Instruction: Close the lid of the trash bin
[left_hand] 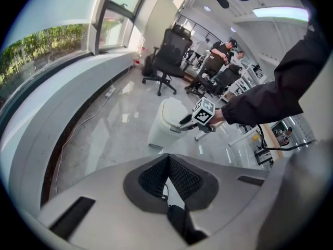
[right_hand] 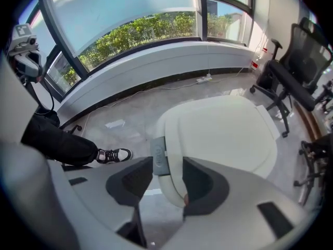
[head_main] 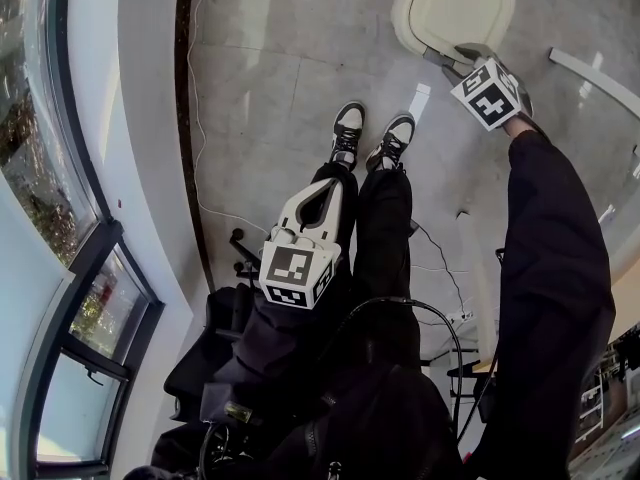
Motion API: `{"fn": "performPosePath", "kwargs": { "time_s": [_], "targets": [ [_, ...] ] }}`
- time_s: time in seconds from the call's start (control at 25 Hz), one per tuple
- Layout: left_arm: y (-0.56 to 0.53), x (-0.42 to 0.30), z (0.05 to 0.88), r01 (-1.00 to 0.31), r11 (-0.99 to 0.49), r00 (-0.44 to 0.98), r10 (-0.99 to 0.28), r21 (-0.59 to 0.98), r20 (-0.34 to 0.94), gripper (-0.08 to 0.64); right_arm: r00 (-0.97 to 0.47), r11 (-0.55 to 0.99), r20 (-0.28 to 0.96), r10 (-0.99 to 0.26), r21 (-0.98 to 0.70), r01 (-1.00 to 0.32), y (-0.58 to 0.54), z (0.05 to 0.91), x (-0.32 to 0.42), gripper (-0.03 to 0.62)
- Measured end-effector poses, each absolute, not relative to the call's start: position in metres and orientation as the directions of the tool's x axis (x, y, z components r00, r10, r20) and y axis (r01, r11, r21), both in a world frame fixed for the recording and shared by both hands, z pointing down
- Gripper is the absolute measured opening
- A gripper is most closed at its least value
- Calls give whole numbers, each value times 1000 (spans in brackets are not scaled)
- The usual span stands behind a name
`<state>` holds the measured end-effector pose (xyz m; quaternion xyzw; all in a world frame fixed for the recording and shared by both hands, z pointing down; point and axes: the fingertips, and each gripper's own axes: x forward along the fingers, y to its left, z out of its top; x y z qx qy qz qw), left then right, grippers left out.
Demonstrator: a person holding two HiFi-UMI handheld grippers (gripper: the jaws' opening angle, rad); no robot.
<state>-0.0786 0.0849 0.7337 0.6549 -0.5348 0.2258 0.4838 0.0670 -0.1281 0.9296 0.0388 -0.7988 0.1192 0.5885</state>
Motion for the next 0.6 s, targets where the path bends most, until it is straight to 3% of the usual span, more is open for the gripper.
{"fn": "performPosePath", "kwargs": {
  "time_s": [0.6],
  "targets": [
    [85,-77,735,-917,40,331,-481,398,812,2,-292,951,953,74,-156,-268,-131,935,67,167]
  ]
}}
